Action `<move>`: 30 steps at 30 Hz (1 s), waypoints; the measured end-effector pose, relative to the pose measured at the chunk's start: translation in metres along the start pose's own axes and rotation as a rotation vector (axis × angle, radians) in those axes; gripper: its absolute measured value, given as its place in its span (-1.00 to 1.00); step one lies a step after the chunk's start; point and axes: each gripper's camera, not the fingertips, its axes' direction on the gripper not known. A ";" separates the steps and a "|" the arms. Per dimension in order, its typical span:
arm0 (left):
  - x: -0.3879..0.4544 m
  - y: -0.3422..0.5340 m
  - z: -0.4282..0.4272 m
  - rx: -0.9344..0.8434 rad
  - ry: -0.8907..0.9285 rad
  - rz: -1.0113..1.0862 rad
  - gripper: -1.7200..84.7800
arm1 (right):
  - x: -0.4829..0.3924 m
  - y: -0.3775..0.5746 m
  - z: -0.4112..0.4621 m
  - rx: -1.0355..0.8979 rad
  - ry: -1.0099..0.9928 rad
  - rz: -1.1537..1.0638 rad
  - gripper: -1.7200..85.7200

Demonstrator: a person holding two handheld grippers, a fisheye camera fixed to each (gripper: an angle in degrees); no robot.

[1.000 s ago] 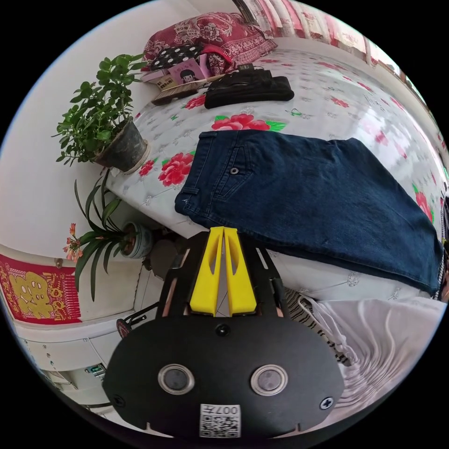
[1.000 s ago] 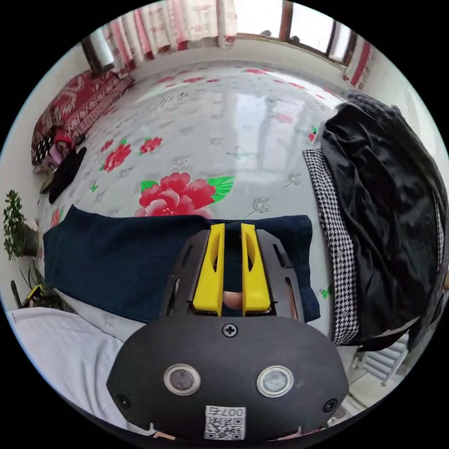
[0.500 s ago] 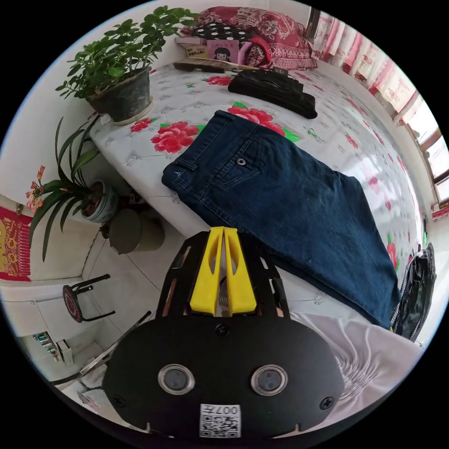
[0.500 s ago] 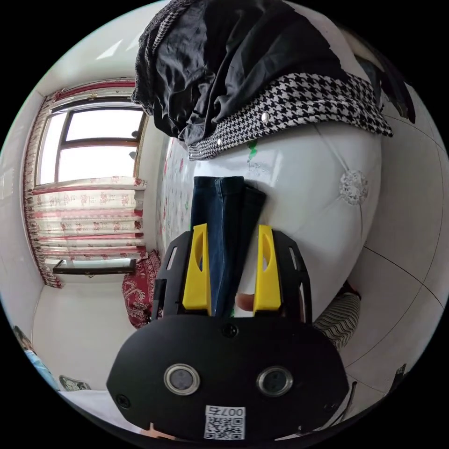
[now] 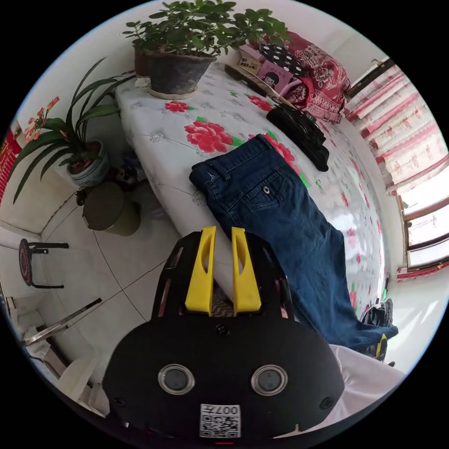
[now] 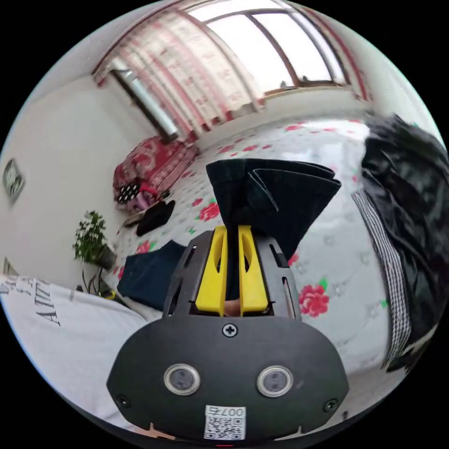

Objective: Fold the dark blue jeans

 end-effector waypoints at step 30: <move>-0.104 -0.108 0.084 -0.083 0.399 -0.306 -0.84 | -0.124 -0.034 0.239 -0.560 -0.205 -0.122 -0.83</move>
